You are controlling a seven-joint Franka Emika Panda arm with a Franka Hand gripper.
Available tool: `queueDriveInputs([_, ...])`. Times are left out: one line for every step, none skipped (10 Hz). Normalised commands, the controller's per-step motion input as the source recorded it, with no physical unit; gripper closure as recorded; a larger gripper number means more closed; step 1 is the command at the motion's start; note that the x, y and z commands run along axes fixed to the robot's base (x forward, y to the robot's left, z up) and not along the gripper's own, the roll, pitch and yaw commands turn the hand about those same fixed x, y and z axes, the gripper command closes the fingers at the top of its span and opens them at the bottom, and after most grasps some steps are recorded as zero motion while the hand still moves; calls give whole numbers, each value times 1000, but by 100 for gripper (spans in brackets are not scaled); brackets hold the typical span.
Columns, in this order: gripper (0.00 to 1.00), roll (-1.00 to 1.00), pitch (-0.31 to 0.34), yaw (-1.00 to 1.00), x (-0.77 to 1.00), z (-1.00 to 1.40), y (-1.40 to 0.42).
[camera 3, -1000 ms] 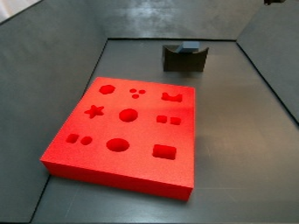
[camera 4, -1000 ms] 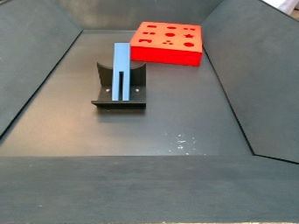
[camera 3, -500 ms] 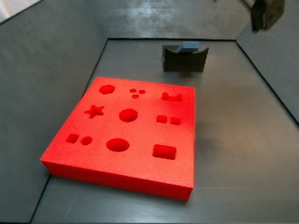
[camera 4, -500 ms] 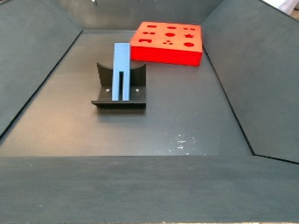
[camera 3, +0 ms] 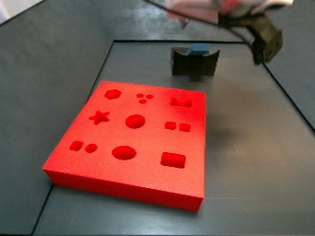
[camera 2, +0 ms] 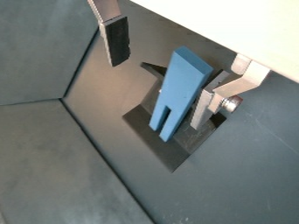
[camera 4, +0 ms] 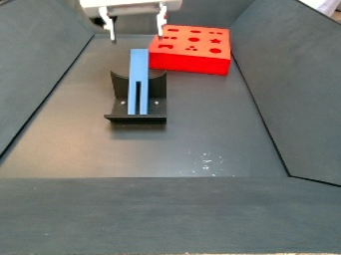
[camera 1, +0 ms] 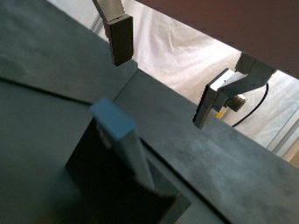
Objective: Pick up the double-square object. Move up. Rotate the double-square object. Place the double-square object on the fixture. Regrasp the double-square object. Move to above the board. Insert the double-square object.
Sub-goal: Regrasp the double-square object.
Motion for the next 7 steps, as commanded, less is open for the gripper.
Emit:
queueDriveInputs([0, 73, -88, -13, 98, -1000, 22])
queueDriveInputs([0, 74, -57, -30, 105, -934, 13])
queueDriveInputs([0, 74, -41, -35, 99, -822, 8])
queueDriveInputs([0, 74, -9, -33, 91, -607, 2])
queueDriveInputs([0, 76, 7, -23, 90, -454, -1])
queueDriveInputs([0, 78, 31, -8, 88, -257, -8])
queueDriveInputs([100, 0, 0, 0, 0, 0, 0])
